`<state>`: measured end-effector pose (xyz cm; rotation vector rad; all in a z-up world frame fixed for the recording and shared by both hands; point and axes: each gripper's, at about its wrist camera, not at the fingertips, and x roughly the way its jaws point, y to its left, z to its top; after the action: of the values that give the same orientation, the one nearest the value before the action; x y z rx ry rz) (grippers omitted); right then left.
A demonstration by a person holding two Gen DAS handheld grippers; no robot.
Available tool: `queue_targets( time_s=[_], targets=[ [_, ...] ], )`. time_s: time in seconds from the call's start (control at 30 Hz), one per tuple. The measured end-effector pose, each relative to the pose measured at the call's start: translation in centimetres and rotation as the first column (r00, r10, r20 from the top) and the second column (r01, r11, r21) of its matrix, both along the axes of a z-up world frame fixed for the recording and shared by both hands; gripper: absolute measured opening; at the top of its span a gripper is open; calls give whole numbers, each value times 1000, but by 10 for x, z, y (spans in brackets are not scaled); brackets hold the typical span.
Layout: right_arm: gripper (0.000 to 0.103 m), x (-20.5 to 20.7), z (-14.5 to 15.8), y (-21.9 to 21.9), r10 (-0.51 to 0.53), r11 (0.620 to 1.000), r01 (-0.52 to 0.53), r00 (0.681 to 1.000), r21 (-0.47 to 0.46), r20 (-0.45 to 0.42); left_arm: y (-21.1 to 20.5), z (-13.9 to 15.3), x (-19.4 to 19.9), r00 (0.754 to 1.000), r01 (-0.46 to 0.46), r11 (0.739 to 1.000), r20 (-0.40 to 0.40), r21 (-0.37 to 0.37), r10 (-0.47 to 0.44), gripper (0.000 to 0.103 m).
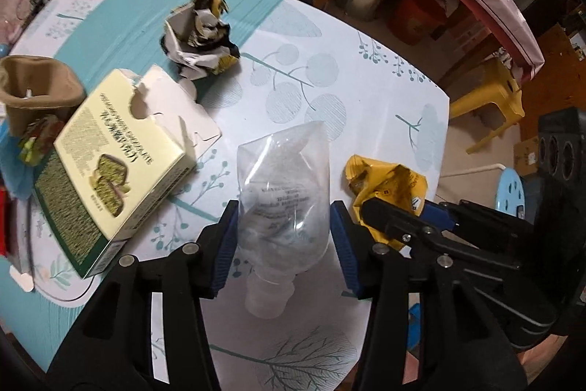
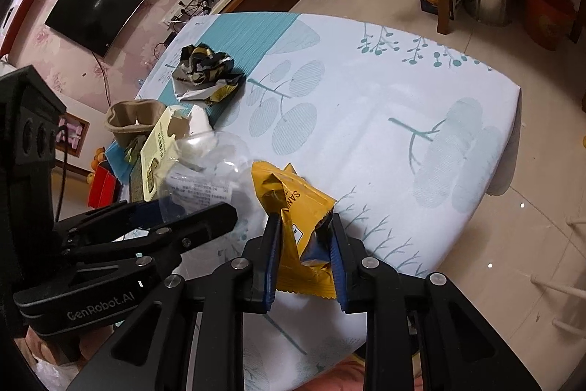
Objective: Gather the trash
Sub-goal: 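Grasp the clear plastic bottle with the left tool while the right tool holds the yellow bag, then carry the bottle and yellow bag down over the floor bin with both tools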
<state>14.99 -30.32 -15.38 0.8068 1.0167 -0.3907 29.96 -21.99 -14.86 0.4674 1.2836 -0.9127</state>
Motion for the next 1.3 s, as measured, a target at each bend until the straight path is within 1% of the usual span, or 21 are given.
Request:
queue_targets(
  time_s=[0.13,0.33,0.47,0.6,0.77,0.93,1.0,1.07,1.17,1.3],
  targets=[
    [23,2,-1,7,26,1000,-26,1000,-2,-3,13,10,-9,999,-20,1000,45,1,20,45],
    [22,0,3,22,82,997,-82,997,6,-4,40,24,-32,995,-59,998,79,11,58,45],
    [22,-8,9,31,126,992,-126,992,14,11,61,34,-51,991,-104,995,91,11,102,45],
    [21,-24,16,38,170,985,-171,985,25,33,76,42,-80,982,-154,988,112,18,151,45],
    [21,-61,28,44,238,970,-241,969,31,68,86,51,-128,969,-212,977,137,25,207,45],
    [21,-114,40,43,306,950,-310,947,31,97,91,53,-189,947,-287,957,160,27,279,45],
    [21,-135,42,41,336,940,-339,937,22,98,92,51,-214,934,-324,946,171,29,315,45],
    [21,-156,41,39,365,929,-368,927,23,90,92,48,-236,922,-361,932,161,29,352,45],
    [21,-186,38,37,401,915,-403,913,23,73,91,41,-267,913,-393,919,142,40,384,45],
    [21,-224,24,32,423,904,-424,905,46,45,86,33,-303,911,-396,915,155,74,382,45]
  ],
)
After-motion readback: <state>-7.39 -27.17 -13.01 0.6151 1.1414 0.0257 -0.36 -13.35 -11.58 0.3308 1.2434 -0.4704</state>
